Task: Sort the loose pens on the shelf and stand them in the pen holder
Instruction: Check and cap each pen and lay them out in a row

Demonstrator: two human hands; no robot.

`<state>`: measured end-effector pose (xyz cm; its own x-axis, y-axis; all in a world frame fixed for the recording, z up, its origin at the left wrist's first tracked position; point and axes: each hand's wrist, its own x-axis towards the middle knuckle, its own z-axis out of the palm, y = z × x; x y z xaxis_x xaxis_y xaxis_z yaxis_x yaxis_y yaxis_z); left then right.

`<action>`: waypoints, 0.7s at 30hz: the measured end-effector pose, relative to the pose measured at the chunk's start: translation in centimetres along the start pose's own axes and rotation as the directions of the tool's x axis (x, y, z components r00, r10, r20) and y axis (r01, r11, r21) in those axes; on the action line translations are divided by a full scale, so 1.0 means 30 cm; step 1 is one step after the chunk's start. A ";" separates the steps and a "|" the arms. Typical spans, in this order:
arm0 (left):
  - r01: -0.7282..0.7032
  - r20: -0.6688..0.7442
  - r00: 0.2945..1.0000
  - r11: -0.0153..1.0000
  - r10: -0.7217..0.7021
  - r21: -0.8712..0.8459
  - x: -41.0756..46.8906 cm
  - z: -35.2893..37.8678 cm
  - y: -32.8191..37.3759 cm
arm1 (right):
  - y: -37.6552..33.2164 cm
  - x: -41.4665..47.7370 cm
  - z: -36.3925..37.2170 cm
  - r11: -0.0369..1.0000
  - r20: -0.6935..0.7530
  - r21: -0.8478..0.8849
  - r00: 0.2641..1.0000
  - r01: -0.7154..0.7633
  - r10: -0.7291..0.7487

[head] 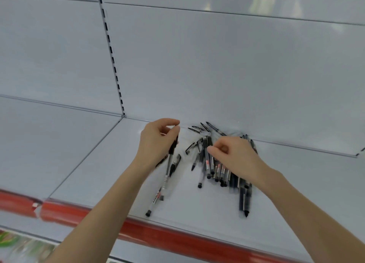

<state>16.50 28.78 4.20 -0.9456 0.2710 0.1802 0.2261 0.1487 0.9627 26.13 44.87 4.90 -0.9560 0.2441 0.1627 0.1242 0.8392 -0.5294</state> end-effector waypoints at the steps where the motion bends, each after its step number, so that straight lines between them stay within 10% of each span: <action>1: -0.036 -0.001 0.999 0.989 0.036 0.144 0.005 -0.011 -0.013 | 0.000 0.012 0.014 0.999 0.027 -0.047 1.000 -0.010 0.011; 12: -0.065 0.106 0.994 0.840 0.009 0.539 0.021 -0.051 -0.105 | -0.024 0.046 0.041 0.928 0.153 -0.371 0.984 -0.025 0.088; 21: -0.222 0.237 0.966 0.790 0.100 0.572 0.035 0.060 -0.059 | 0.028 -0.012 0.002 0.971 0.041 -0.181 0.985 -0.156 0.166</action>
<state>15.53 30.51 2.31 -0.8357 0.5020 0.2228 0.5224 0.6012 0.6048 26.54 45.47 4.34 -0.9322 0.3597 0.0388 0.3176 0.8649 -0.3887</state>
